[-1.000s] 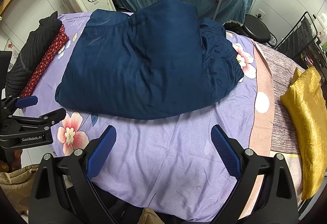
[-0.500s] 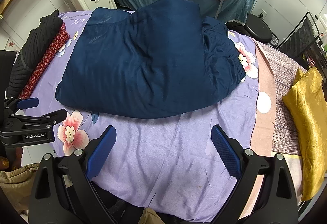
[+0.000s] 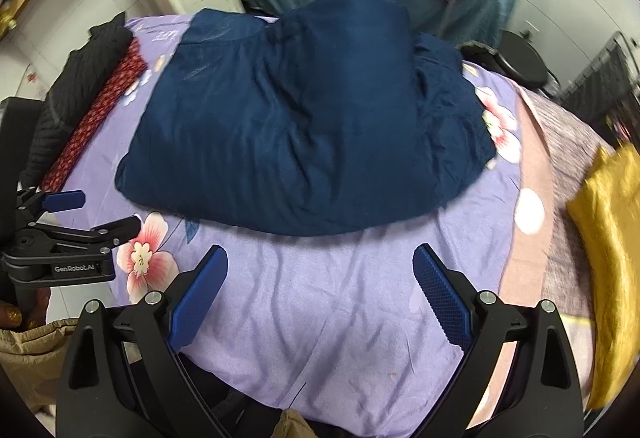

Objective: Fold large clothes
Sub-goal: 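Grasp the navy jacket with the right tool while the left tool grasps it too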

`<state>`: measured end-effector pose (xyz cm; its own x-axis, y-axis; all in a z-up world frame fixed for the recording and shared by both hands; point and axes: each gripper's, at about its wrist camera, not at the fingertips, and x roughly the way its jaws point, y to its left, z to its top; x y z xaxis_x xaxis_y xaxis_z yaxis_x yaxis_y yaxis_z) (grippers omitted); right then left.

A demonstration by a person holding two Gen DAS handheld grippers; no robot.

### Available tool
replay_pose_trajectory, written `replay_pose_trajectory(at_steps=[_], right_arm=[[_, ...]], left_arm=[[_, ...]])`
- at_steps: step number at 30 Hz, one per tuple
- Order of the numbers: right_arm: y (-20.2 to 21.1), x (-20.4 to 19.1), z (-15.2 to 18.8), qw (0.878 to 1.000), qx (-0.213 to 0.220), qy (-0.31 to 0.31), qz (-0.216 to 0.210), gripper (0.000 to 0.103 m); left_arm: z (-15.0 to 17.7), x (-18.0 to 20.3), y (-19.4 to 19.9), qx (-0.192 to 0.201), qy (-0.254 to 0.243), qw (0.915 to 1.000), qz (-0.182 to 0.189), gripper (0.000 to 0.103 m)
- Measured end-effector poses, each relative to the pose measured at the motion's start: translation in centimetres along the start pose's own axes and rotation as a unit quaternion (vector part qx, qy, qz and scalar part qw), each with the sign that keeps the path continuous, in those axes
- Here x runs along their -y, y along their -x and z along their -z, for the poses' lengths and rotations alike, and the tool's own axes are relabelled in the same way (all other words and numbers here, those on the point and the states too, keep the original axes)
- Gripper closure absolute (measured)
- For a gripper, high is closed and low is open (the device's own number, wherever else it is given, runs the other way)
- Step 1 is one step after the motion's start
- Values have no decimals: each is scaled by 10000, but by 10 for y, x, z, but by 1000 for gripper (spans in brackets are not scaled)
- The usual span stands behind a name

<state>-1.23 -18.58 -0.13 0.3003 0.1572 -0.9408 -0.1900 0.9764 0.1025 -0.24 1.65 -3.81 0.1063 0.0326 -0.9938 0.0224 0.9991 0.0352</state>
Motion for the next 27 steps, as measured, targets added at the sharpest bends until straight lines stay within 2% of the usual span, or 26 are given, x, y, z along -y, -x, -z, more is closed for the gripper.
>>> replay_pose_trajectory(at_steps=[3,8,11,13,15,17,19,20,21,23,24,25,27], right_arm=[[-11,1,-20,9982,4,265,-534,10],[-24,4,-86,9921,346,929,-772,10],[-36,0,-145,9851,571,1542,-496,10],[-54,1,-182,9829,517,1718,-412,10],[-81,6,-213,9856,271,1633,-340,10],[-112,10,-226,9858,-232,1580,-525,10],[-134,8,-219,9841,-502,1673,-319,16],[-139,4,-210,9813,-591,1811,-288,45],[-139,2,-196,9785,-661,1899,-467,72],[-129,0,-171,9737,-753,1811,-1159,81],[-117,-5,-148,9680,-763,1856,-1505,82],[-109,-10,-131,9635,-794,1968,-1631,82],[-87,-24,-74,9478,-999,2297,-1974,83]], left_arm=[[5,-8,-13,-295,135,9991,276,6],[27,-34,-36,-807,780,9920,578,6],[41,-56,-36,-758,1175,9893,415,6],[51,-73,-32,-698,1466,9865,231,6],[62,-89,-29,-668,1791,9816,53,6],[74,-104,-25,-643,2099,9755,-134,6],[79,-117,-24,-674,2251,9717,-254,6],[81,-122,-24,-710,2326,9695,-293,6],[83,-128,-25,-776,2438,9662,-310,6],[82,-136,-28,-879,2553,9625,-265,6],[79,-140,-29,-902,2587,9615,-206,6],[76,-142,-28,-870,2605,9614,-171,6],[68,-148,-23,-736,2625,9619,-186,6]])
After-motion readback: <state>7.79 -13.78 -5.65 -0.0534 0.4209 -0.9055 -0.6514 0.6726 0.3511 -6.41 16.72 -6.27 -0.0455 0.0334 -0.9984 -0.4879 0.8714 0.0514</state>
